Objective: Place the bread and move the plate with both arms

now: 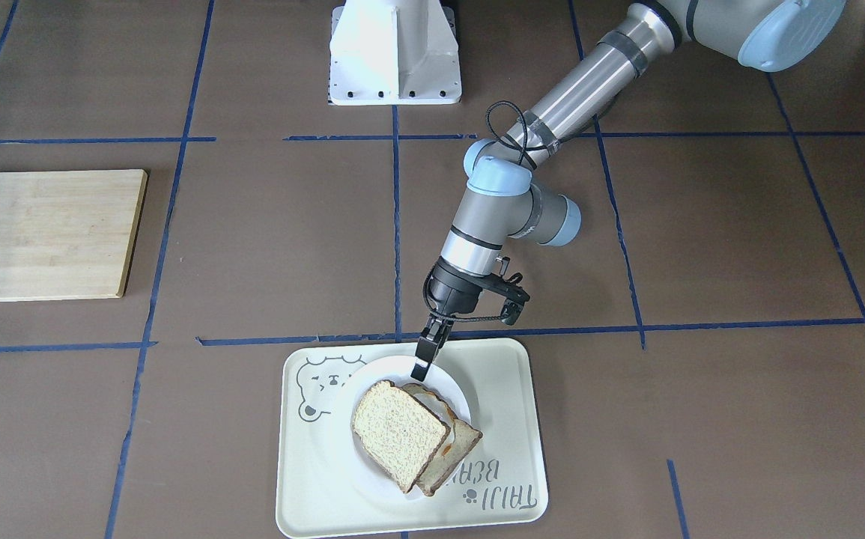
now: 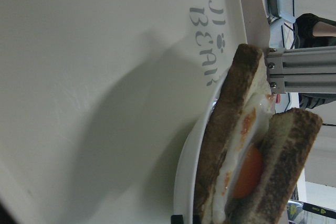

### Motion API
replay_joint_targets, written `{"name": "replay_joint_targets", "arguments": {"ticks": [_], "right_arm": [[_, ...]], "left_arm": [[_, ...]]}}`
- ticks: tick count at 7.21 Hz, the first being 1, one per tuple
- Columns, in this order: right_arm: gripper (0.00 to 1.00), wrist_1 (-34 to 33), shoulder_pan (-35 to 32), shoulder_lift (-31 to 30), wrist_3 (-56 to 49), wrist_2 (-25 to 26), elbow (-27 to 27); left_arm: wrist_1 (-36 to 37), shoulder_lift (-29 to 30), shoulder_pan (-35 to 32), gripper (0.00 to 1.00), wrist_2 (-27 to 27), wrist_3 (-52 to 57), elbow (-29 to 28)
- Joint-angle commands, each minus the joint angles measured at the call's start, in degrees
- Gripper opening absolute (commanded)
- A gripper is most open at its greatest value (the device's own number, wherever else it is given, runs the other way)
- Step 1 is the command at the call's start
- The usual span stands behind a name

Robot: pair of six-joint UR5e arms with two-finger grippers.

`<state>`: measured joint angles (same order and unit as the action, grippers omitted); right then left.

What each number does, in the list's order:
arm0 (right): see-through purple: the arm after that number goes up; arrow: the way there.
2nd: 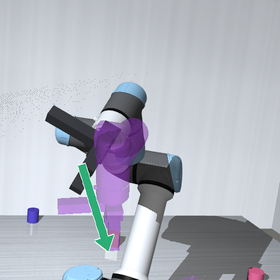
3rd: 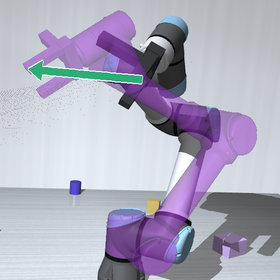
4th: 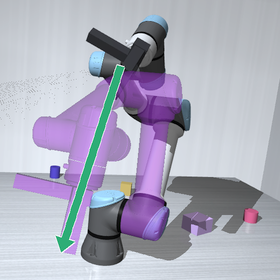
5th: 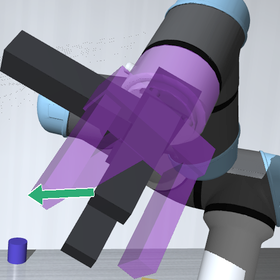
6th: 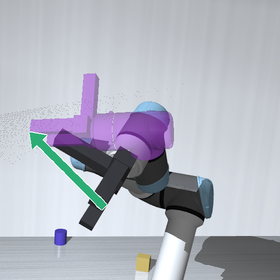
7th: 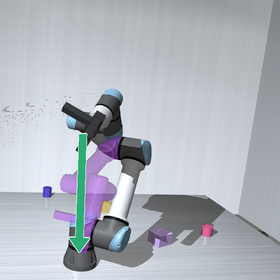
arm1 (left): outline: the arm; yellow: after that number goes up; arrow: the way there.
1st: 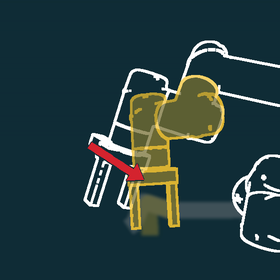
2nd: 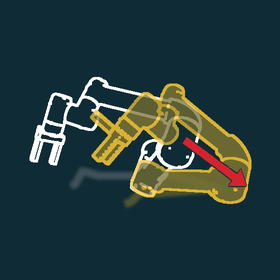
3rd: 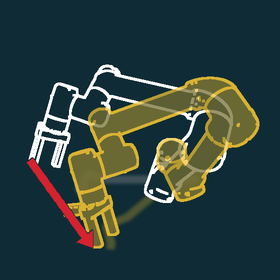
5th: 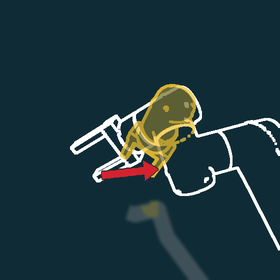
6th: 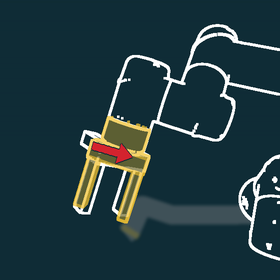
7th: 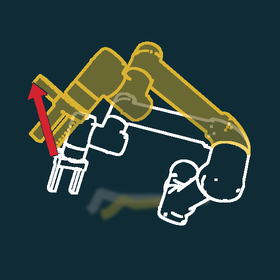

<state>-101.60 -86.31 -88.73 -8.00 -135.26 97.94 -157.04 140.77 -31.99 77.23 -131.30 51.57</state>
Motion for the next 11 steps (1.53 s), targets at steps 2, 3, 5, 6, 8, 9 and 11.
{"name": "replay_joint_targets", "arguments": {"ticks": [2,3,5,6,8,9,11], "right_arm": [[1.0,0.0,0.1,0.1,0.0,0.1,0.0],[1.0,0.0,0.1,0.1,0.1,0.1,0.0],[1.0,0.0,0.1,0.1,0.1,0.1,0.0],[1.0,0.0,0.0,0.0,0.0,0.1,-0.1],[1.0,0.0,0.0,-0.2,-0.1,0.2,0.0],[1.0,0.1,0.0,-0.4,-0.3,0.3,0.0],[1.0,0.1,-0.4,-0.4,0.0,0.2,-0.6]], "left_arm": [[3.3,-2.8,-3.3,1.0,8.2,1.4,5.9],[8.4,-6.9,-6.0,1.0,13.7,1.5,13.2],[18.7,-14.0,-9.7,1.0,21.4,11.5,26.6],[25.7,-17.2,-11.5,1.0,24.2,17.8,32.3],[35.5,-27.1,-16.9,1.0,29.4,35.6,43.2],[43.1,-30.0,-18.7,1.0,29.4,46.4,46.6],[59.5,-33.1,-23.4,1.0,30.0,69.2,54.0]]}}
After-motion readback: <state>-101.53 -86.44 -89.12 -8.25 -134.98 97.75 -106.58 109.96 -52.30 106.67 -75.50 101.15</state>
